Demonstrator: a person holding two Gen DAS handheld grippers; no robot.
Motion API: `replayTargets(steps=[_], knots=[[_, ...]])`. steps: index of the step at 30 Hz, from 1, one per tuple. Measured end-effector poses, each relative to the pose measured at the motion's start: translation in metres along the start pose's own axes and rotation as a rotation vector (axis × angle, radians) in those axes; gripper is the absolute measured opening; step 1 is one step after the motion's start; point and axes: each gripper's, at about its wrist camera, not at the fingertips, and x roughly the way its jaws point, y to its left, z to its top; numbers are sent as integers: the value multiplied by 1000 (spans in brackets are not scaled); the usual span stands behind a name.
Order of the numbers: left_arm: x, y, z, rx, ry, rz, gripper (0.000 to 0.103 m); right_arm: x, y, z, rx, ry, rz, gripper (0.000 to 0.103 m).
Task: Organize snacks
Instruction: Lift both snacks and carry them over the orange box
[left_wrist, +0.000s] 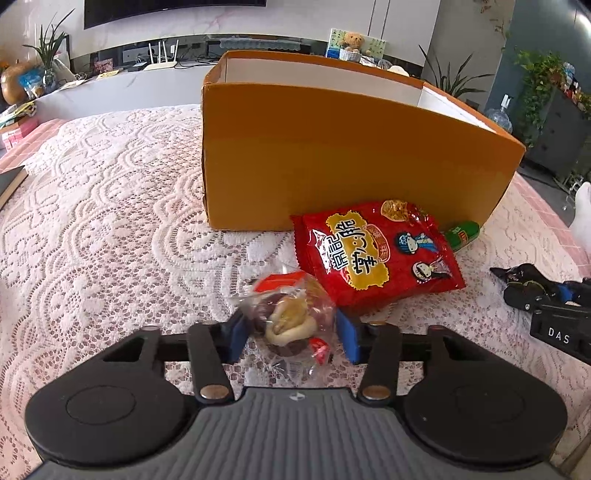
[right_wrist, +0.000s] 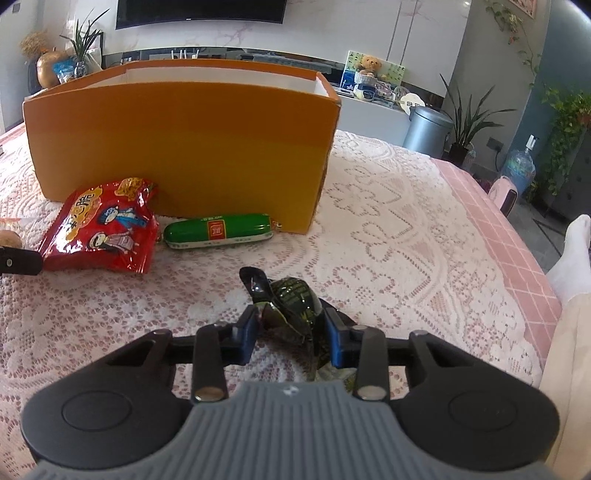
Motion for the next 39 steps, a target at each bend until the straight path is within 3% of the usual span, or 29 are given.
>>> replayTargets(steps=[7, 21, 32, 39], knots=[[-7, 6, 0, -24, -25, 18, 52, -3, -7, 1, 41, -2, 15, 35], [-38, 4, 7, -31, -80, 16, 52, -35, -1, 6, 18, -92, 35, 35], [-66, -13, 16, -35, -106, -15, 52, -72, 1, 6, 15, -157, 65, 35], [-80, -28, 22, -30, -96, -30, 52, -98, -1, 12, 41, -180, 129, 35]])
